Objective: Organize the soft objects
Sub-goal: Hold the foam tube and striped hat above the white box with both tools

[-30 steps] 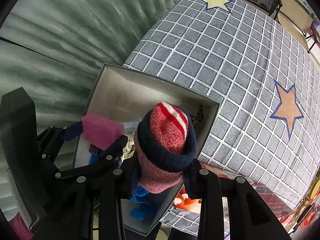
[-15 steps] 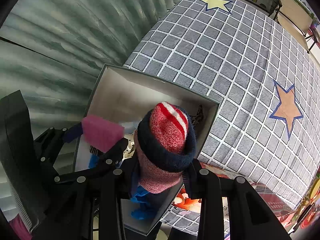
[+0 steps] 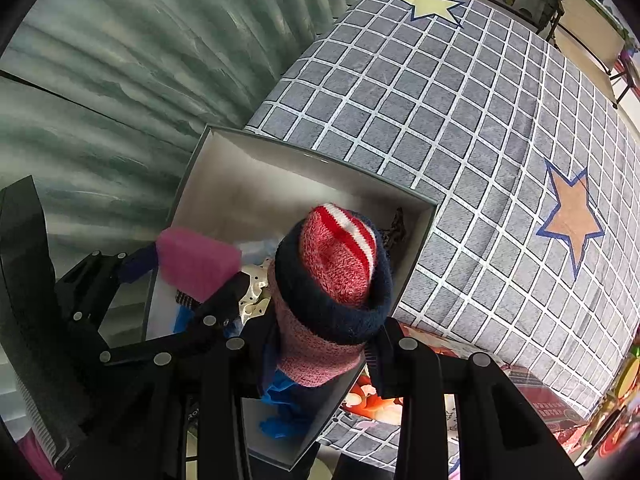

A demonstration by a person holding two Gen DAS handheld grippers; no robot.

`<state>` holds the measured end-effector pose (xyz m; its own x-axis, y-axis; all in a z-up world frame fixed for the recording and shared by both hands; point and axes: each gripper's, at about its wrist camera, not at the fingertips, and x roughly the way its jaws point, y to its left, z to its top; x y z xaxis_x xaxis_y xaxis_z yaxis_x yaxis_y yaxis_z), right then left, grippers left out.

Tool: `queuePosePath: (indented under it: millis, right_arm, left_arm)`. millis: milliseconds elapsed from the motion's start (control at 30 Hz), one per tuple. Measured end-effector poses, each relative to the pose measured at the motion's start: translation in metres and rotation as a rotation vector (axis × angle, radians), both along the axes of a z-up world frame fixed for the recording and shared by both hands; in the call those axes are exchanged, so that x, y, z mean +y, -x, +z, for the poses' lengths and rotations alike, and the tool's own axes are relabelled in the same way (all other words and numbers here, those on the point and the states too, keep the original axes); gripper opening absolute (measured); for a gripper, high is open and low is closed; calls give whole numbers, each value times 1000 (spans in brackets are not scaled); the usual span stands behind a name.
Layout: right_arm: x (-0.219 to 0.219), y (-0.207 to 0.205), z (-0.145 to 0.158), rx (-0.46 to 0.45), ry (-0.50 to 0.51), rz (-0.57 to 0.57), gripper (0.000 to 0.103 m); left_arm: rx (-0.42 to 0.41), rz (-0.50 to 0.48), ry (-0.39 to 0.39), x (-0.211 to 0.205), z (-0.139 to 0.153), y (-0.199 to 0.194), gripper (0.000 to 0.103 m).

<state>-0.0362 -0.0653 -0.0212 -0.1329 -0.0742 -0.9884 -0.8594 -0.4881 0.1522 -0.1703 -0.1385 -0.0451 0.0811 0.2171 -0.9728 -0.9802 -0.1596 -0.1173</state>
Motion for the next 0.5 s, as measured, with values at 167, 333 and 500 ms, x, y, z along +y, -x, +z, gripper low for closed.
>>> queuePosePath:
  millis: [167,333,500]
  right_arm:
    - [0,0,0,-1,-1,-1,37]
    - [-1,0,1,-1,-3,-3,37]
    - [-2,-2,2,0,-7,-8,37]
  left_arm:
    - [4,-5,-4,-1,2,-2,74]
    - [5,-4,-5,-1,2,-2,74]
    - [8,-7,-5,-1,3,-2,74]
